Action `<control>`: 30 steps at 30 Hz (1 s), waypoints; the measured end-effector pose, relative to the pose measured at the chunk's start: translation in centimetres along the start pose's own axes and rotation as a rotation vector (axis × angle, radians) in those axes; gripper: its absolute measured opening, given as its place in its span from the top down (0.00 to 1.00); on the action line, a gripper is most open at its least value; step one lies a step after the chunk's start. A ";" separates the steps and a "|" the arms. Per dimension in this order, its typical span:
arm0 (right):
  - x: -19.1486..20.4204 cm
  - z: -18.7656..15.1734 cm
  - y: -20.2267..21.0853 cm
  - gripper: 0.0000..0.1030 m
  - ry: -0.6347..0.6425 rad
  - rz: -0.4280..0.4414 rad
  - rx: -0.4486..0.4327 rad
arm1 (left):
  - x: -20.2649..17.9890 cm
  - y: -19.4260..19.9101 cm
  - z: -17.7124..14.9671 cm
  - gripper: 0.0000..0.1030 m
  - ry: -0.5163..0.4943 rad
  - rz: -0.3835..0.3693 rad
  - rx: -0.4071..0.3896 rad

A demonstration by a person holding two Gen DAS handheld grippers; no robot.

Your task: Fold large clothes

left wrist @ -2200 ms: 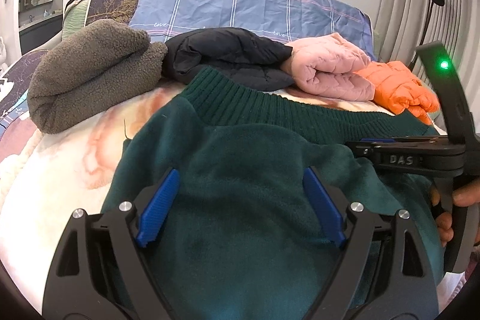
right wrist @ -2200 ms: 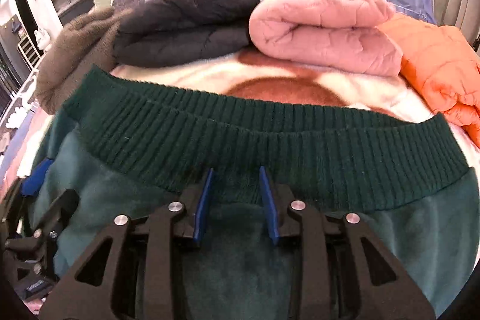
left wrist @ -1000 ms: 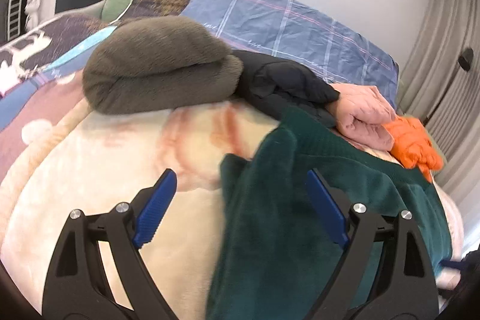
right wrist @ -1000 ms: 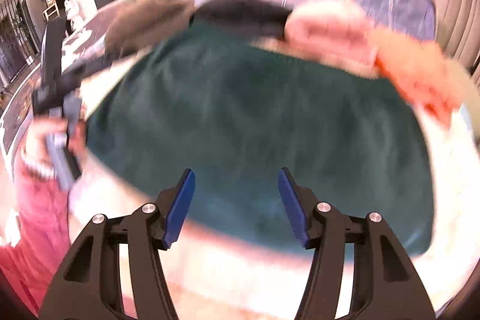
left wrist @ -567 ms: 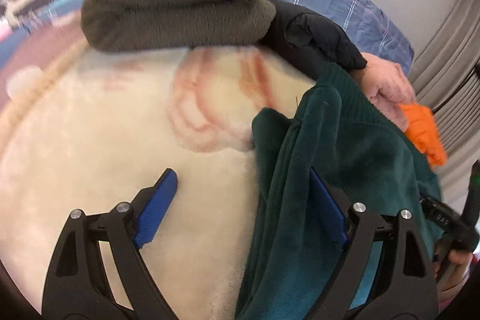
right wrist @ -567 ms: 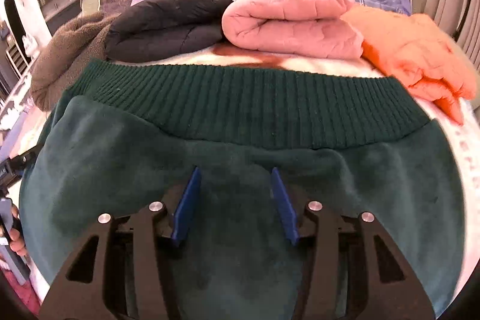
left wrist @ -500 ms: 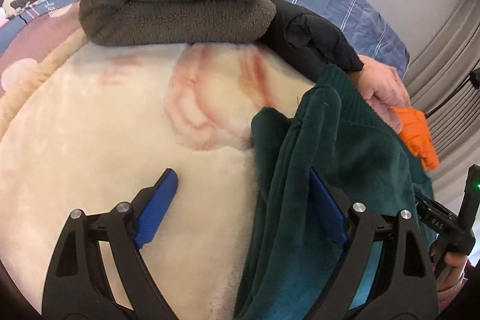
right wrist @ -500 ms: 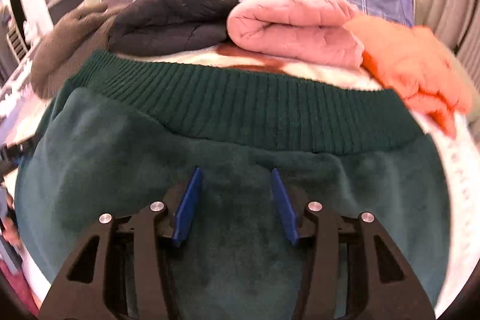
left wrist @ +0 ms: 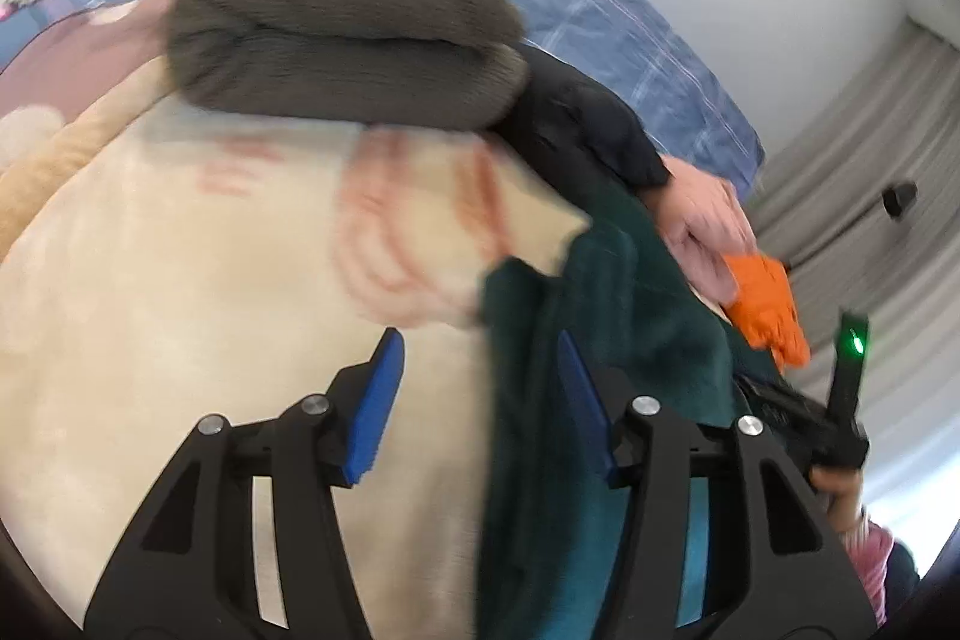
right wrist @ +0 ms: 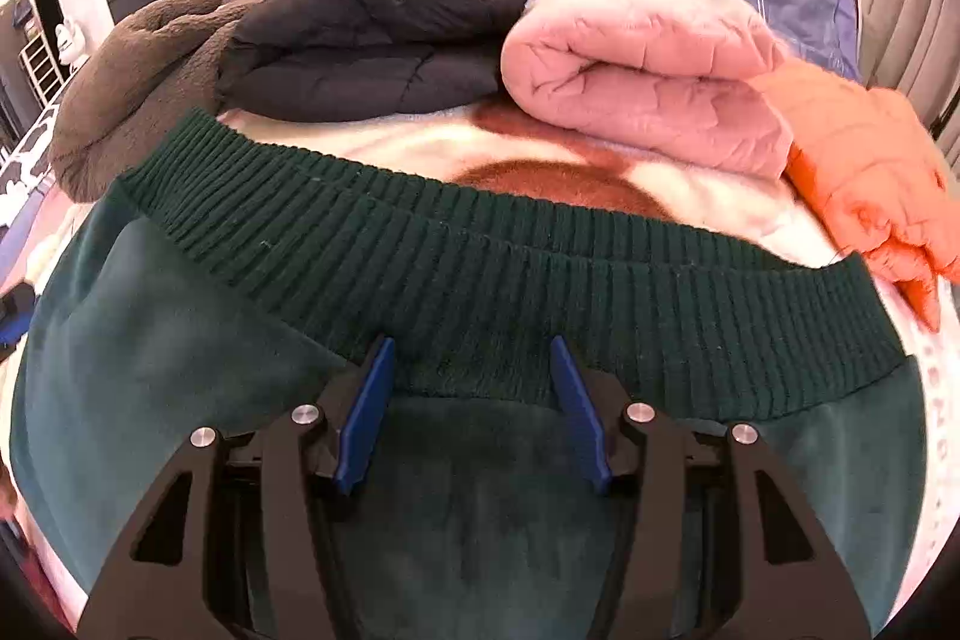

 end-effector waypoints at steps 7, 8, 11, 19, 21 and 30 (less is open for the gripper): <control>5.3 -3.1 8.7 0.39 0.176 -0.056 -0.292 | 2.4 0.0 0.7 0.27 0.093 0.061 -0.034; 8.2 -4.7 10.2 0.35 0.283 0.000 -0.321 | 2.1 0.0 0.7 0.26 0.081 0.057 -0.038; 14.6 -9.7 12.0 0.32 0.519 0.083 -0.335 | 1.4 -0.2 0.7 0.22 0.033 0.064 -0.036; 22.4 -16.1 10.6 0.32 0.816 0.081 -0.314 | 2.1 -2.5 0.1 0.20 0.051 -0.033 0.041; 23.1 -16.5 9.9 0.32 0.842 0.047 -0.321 | 2.4 -2.9 0.2 0.20 0.052 -0.050 0.049; 26.3 -15.9 6.5 0.30 0.886 -0.052 -0.353 | 2.8 -2.6 0.5 0.20 0.072 -0.109 0.039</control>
Point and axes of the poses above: each gripper's, at about its wrist camera, not at the fingertips, and y roughly against the way its jaws point, x to its left, z to its top, the point moved 3 cm from there along -y, roughly the way its jaws point, and after that the axes turned 2 degrees about -x, right-handed, at the moved point
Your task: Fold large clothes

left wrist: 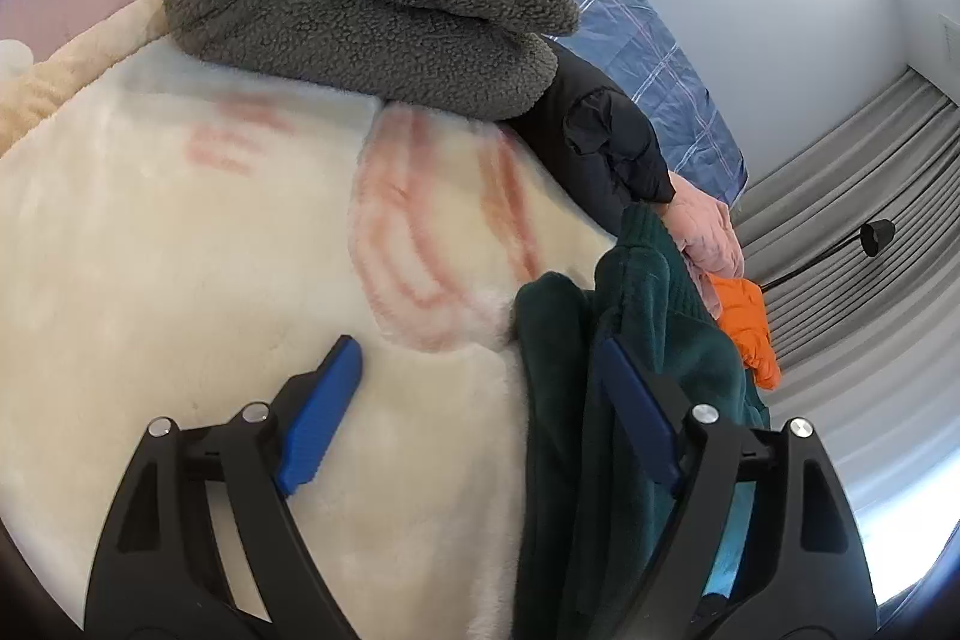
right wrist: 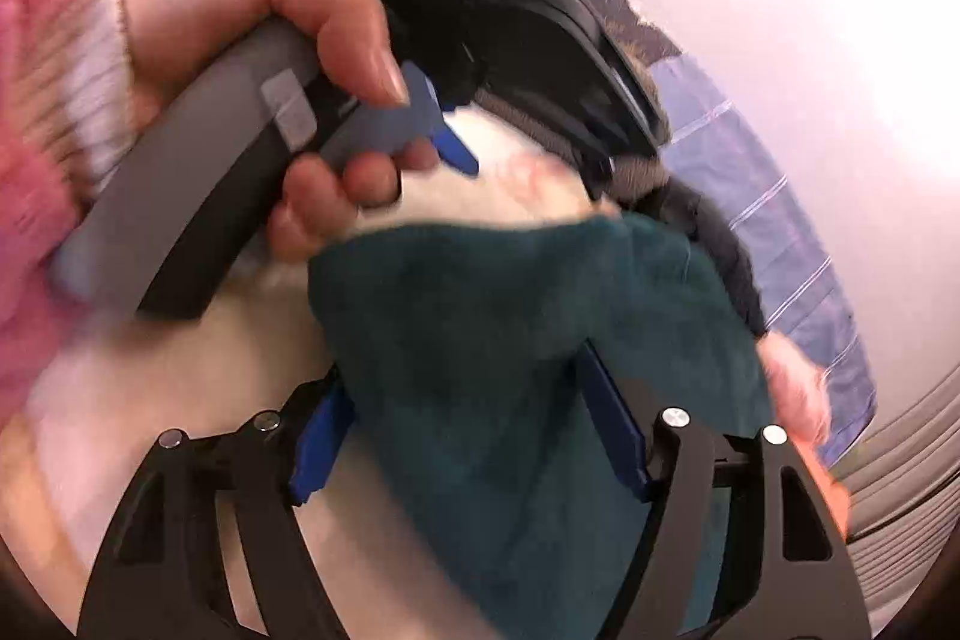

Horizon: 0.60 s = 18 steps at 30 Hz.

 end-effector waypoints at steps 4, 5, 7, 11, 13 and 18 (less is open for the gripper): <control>0.1 0.5 0.1 0.54 -0.037 0.021 -0.019 | 0.0 0.2 0.0 0.20 0.002 -0.030 0.003; -0.1 0.4 0.9 0.65 -0.058 0.032 -0.039 | -0.1 0.1 0.0 0.20 0.004 -0.054 0.008; -1.2 0.3 1.8 0.71 -0.124 0.054 -0.058 | -0.4 -0.1 0.1 0.20 0.008 -0.112 0.021; -2.9 0.2 2.6 0.72 -0.252 0.133 -0.081 | -1.9 -1.4 -0.6 0.20 -0.009 -0.226 0.086; -2.7 0.2 2.7 0.72 -0.254 0.131 -0.084 | -2.5 -2.2 -0.8 0.20 -0.020 -0.232 0.105; -3.3 0.3 2.1 0.72 -0.283 0.153 -0.091 | -3.4 -3.3 -1.2 0.20 -0.043 -0.232 0.105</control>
Point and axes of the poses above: each gripper's, at about its wrist camera, not at the fingertips, and y roughly against the way its jaws point, x to its left, z to its top, the point moved 3 cm from there along -y, roughly the way its jaws point, and after that the axes turned 2 degrees about -x, right-handed, at the moved point
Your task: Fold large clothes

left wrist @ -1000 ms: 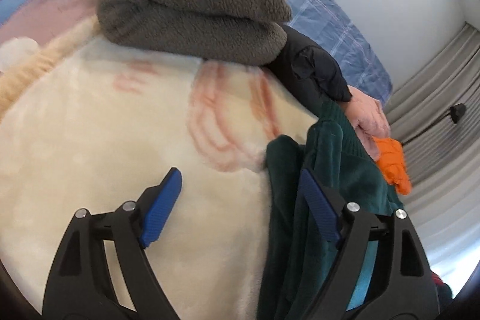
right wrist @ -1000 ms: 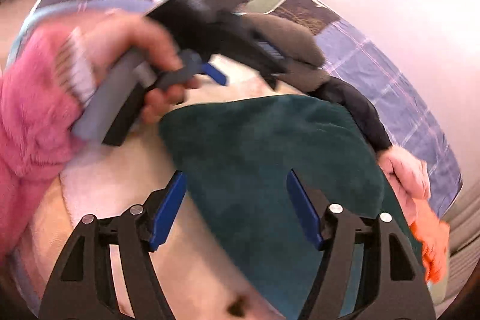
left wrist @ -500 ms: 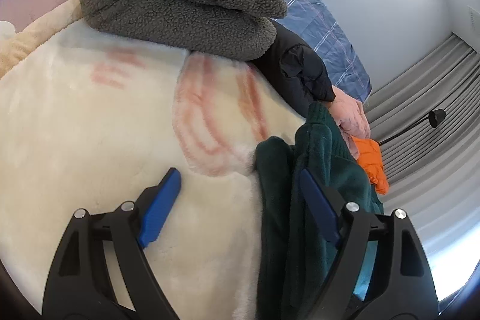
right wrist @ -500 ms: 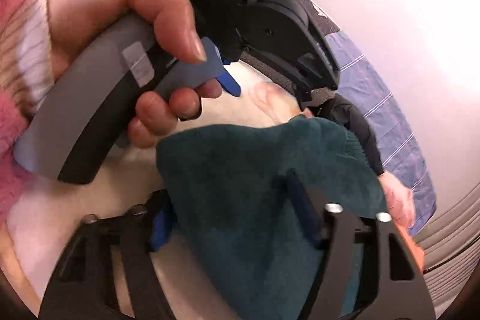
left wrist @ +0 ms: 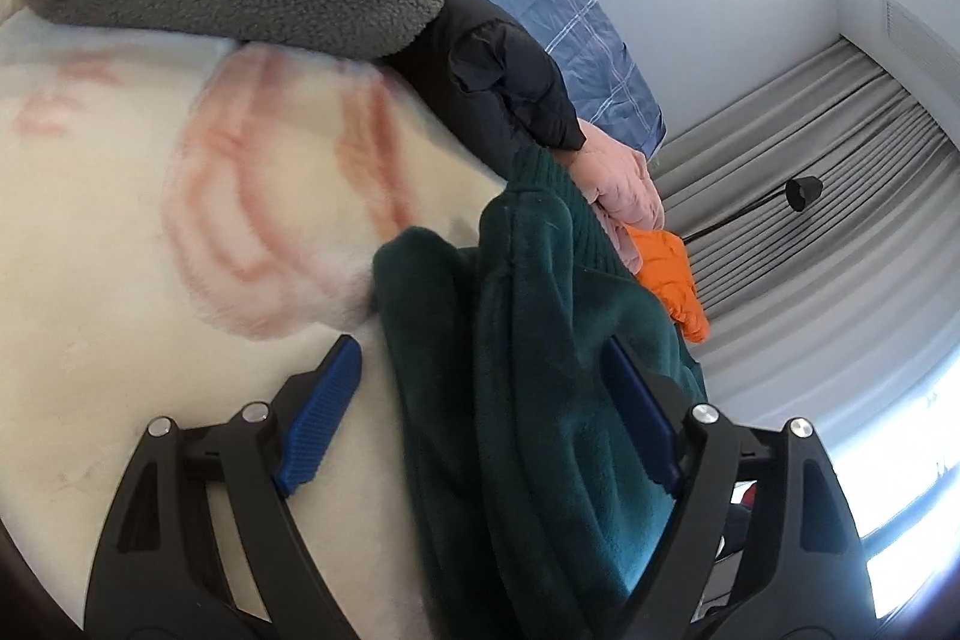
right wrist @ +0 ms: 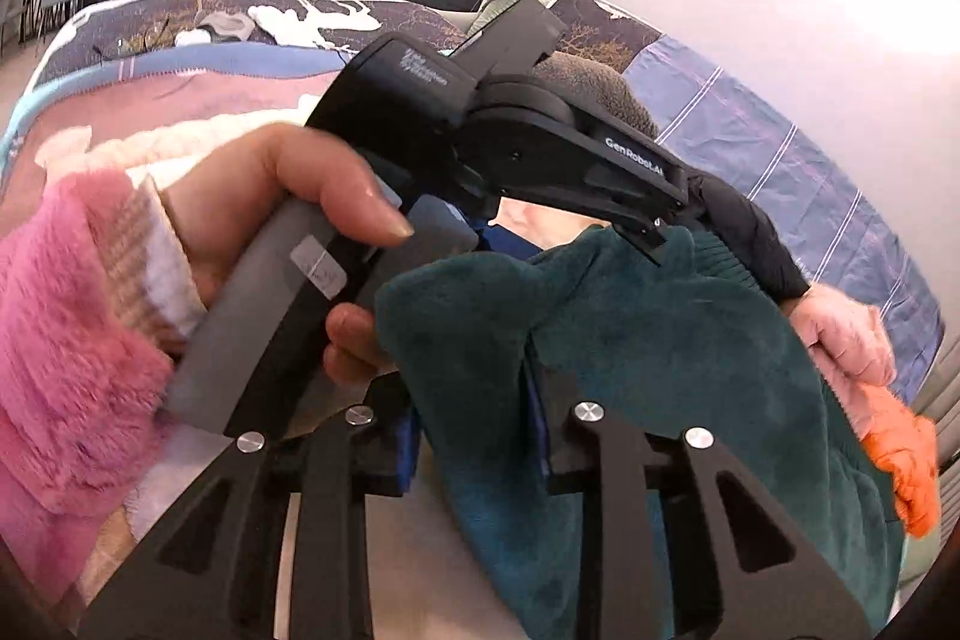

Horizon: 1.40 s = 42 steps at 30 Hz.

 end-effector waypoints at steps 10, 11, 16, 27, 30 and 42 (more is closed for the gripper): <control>-2.3 0.3 1.3 0.74 -0.174 0.075 -0.053 | 0.1 -0.9 -0.6 0.52 0.065 -0.091 0.056; -2.6 0.4 1.6 0.74 -0.190 0.083 -0.061 | -0.1 -0.9 -0.6 0.54 0.087 -0.109 0.062; -5.4 0.8 4.7 0.74 -0.286 0.118 -0.141 | -4.3 0.2 0.7 0.58 0.036 -0.114 0.032; -16.7 -2.4 16.6 0.75 -0.587 0.109 -0.412 | -25.1 -2.8 0.5 0.59 -0.376 -0.009 0.055; -20.0 -5.1 19.8 0.76 -0.671 0.090 -0.483 | -31.1 -5.7 -1.7 0.59 -0.491 0.007 0.082; -30.3 -25.6 23.9 0.76 -1.193 -0.002 -0.418 | -39.8 -25.6 -14.1 0.94 -0.653 -0.083 0.472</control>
Point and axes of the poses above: each gripper's, at about its wrist camera, not at the fingertips, and y roughly against the way its jaws point, x to its left, z to its top, the point moved 3 cm from there along -y, roughly the way its jaws point, and after that the axes turned 2 degrees about -x, right-handed, at the moved point
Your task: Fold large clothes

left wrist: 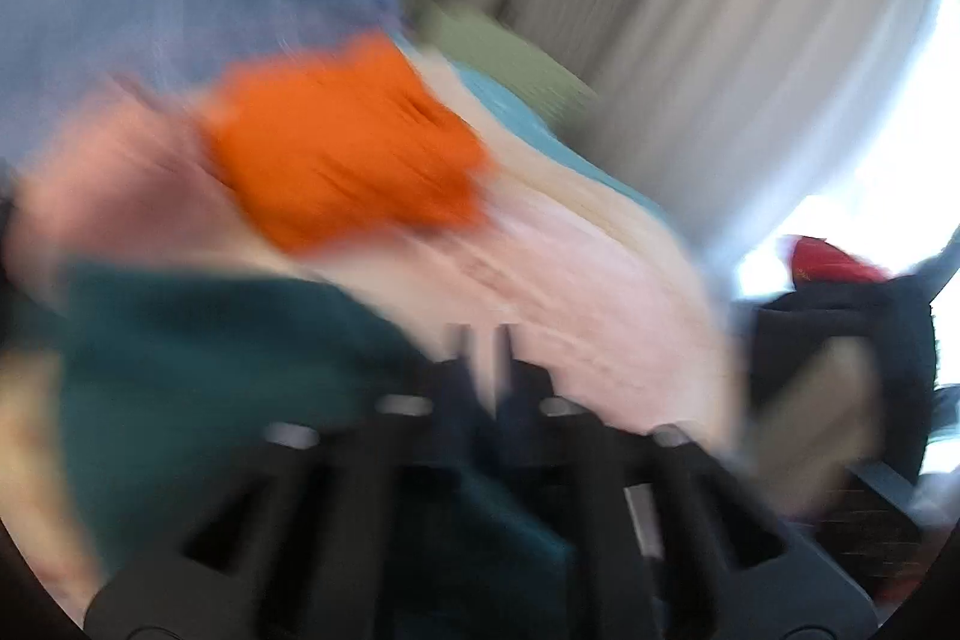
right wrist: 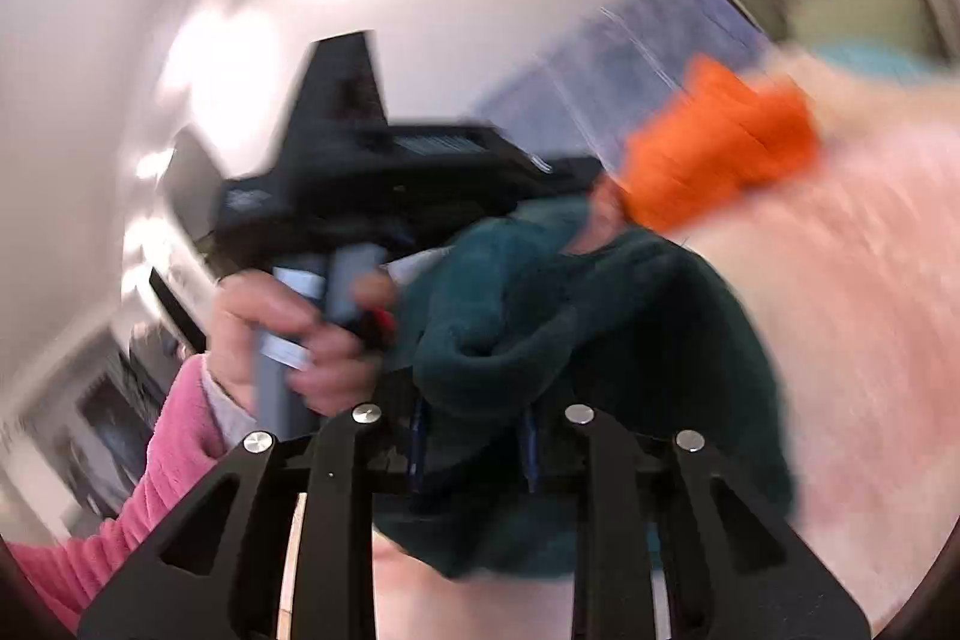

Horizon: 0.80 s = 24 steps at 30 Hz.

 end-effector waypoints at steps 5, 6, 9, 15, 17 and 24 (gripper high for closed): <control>-5.6 -2.3 -0.1 0.76 -0.150 -0.063 0.074 | 0.4 -7.6 -2.0 0.94 0.057 -0.034 0.096; -6.2 -2.6 -0.4 0.74 -0.172 -0.053 0.095 | 0.2 -8.1 -2.6 0.94 0.049 -0.030 0.101; -7.2 -2.5 -0.2 0.64 -0.245 0.020 0.111 | -0.7 -7.7 -3.1 0.83 0.010 -0.074 0.076; -7.2 -2.3 -1.9 0.67 -0.232 -0.051 0.127 | -0.8 -7.3 -2.8 0.80 0.028 -0.117 0.046; -7.6 -2.6 -2.0 0.71 -0.281 -0.040 0.123 | -1.1 -6.7 -2.6 0.78 0.019 -0.076 0.034; -6.8 -2.7 1.3 0.75 -0.214 -0.084 0.031 | -2.8 4.4 -0.6 0.51 -0.266 0.227 -0.201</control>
Point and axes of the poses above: each gripper's, at about its wrist camera, not at the fingertips, and y roughly against the way its jaws point, x to its left, z to its top, the point moved 3 cm from there along -y, roughly the way its jaws point, and after that the axes turned 2 degrees about -x, right-handed, at the moved point
